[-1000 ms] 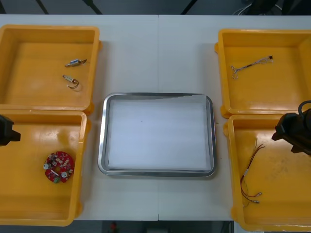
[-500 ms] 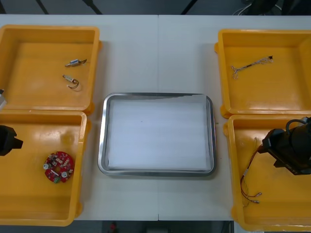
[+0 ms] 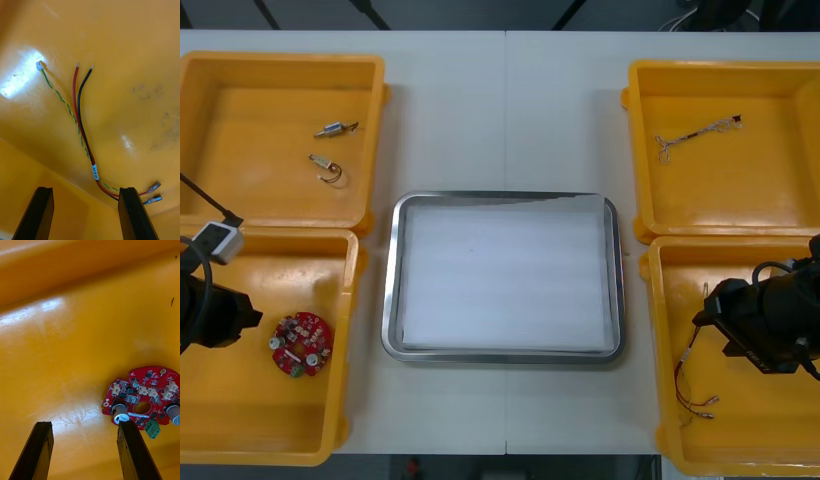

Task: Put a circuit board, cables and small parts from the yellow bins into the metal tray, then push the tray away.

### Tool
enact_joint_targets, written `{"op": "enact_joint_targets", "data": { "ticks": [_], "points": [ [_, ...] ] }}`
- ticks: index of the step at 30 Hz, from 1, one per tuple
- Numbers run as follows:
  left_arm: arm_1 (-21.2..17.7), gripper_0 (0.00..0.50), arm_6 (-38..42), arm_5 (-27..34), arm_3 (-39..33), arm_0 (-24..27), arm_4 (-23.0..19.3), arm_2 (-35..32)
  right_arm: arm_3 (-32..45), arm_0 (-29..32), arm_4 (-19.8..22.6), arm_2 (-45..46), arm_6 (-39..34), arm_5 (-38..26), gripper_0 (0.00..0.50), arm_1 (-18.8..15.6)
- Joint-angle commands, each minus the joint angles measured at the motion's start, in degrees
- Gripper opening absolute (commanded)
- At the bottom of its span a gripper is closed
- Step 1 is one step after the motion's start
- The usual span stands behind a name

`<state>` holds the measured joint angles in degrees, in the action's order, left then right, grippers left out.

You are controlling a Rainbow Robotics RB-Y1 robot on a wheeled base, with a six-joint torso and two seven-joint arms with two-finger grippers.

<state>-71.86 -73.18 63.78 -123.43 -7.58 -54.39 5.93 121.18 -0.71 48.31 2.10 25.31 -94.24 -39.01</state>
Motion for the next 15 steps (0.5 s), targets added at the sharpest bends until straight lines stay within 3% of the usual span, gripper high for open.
{"op": "enact_joint_targets", "data": {
  "ticks": [1,15],
  "points": [
    [-1.0,0.5,1.11,-2.08,-0.05,-1.21,2.01,2.51,-1.21,1.41,-0.5,0.1,3.61,1.34,0.5,1.84],
    [-1.0,0.5,-1.09,-5.42,-2.51,-4.47,7.64,4.79,-7.36,1.41,-0.06,0.1,6.42,3.45,0.5,4.91]
  ]
}}
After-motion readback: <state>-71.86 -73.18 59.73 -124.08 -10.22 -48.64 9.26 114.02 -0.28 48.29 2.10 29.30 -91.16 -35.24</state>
